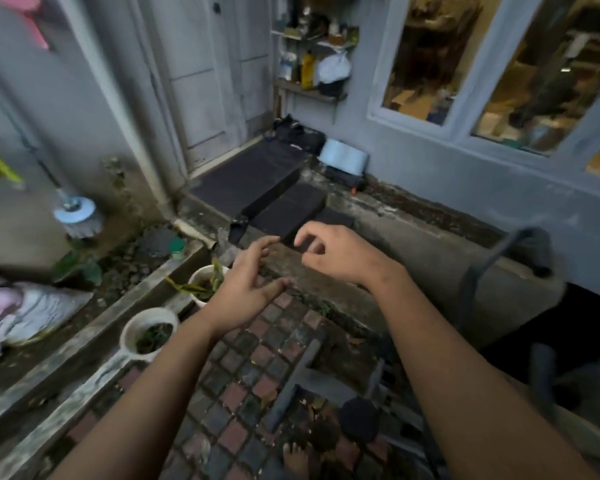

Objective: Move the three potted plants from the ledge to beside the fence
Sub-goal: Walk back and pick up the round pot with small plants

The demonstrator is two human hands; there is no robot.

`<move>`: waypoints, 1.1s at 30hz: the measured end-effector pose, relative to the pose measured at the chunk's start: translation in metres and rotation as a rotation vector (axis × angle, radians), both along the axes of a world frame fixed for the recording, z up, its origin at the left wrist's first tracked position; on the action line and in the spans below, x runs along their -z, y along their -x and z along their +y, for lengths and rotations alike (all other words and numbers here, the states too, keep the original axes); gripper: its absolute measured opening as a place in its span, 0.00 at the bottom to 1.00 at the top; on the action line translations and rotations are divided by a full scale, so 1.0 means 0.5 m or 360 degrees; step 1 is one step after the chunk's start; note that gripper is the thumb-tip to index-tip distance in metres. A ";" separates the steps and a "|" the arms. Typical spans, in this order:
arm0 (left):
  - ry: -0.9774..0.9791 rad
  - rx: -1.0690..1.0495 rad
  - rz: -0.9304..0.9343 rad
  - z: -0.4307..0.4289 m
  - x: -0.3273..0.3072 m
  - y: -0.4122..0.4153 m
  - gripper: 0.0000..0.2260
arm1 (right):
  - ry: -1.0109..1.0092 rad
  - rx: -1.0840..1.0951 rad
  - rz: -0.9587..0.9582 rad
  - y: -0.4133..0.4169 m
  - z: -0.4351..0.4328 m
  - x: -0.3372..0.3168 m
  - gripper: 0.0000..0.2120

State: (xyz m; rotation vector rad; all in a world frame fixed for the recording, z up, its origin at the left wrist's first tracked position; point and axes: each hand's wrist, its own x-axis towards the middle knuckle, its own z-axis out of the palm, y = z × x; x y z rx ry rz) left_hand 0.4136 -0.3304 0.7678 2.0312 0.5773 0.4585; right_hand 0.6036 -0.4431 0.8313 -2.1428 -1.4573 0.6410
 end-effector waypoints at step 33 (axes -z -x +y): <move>0.0189 -0.1276 0.0436 0.764 1.511 0.517 0.29 | -0.0241 0.0039 0.0490 0.464 0.936 1.630 0.34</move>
